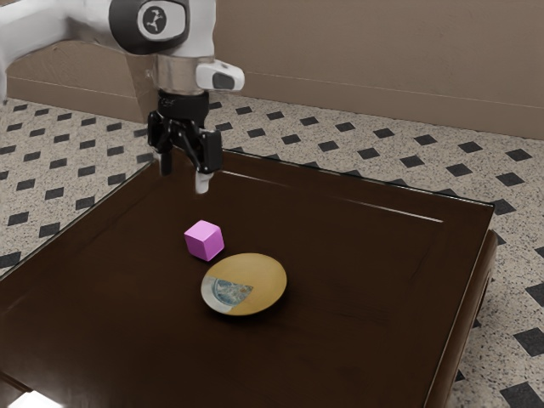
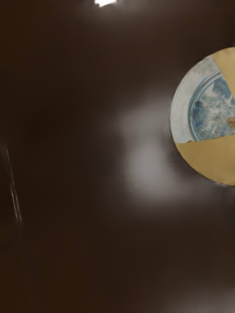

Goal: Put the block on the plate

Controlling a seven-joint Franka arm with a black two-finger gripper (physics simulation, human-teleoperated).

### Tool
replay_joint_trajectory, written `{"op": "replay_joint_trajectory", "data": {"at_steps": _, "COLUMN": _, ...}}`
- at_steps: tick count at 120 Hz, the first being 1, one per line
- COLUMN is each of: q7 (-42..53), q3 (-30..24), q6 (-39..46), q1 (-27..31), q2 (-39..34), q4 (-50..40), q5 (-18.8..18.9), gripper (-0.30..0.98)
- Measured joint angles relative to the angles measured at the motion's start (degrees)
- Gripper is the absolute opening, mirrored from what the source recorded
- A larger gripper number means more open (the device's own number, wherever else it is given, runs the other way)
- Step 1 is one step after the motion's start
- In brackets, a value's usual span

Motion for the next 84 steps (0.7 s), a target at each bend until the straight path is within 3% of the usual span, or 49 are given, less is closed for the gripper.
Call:
{"op": "replay_joint_trajectory", "data": {"at_steps": 24, "q7": -3.2, "q3": 0.7, "q6": 8.3, "q1": 7.1, "q2": 0.6, "q4": -1.8, "q5": 0.9, "gripper": 0.69}}
{"op": "replay_joint_trajectory", "data": {"at_steps": 38, "q7": -3.7, "q3": 4.7, "q6": 13.6, "q1": 6.8, "q2": 7.6, "q4": -1.8, "q5": 1.3, "gripper": 0.69}}
{"op": "replay_joint_trajectory", "data": {"at_steps": 46, "q7": -3.7, "q3": 4.9, "q6": 16.6, "q1": 9.4, "q2": 12.7, "q4": -0.3, "q5": 0.6, "gripper": 0.69}}
{"op": "replay_joint_trajectory", "data": {"at_steps": 50, "q7": -3.7, "q3": 2.2, "q6": 17.8, "q1": 13.1, "q2": 15.6, "q4": 1.4, "q5": 0.4, "gripper": 0.69}}
{"op": "replay_joint_trajectory", "data": {"at_steps": 57, "q7": -3.6, "q3": -9.0, "q6": 19.7, "q1": 24.0, "q2": 21.1, "q4": 5.2, "q5": 0.9, "gripper": 0.69}}
{"op": "replay_joint_trajectory", "data": {"at_steps": 62, "q7": -3.5, "q3": -13.1, "q6": 20.8, "q1": 27.8, "q2": 24.5, "q4": 7.8, "q5": 1.4, "gripper": 0.69}}
{"op": "replay_joint_trajectory", "data": {"at_steps": 84, "q7": -1.7, "q3": -16.5, "q6": 23.7, "q1": 31.0, "q2": 29.7, "q4": 11.6, "q5": 3.0, "gripper": 0.69}}
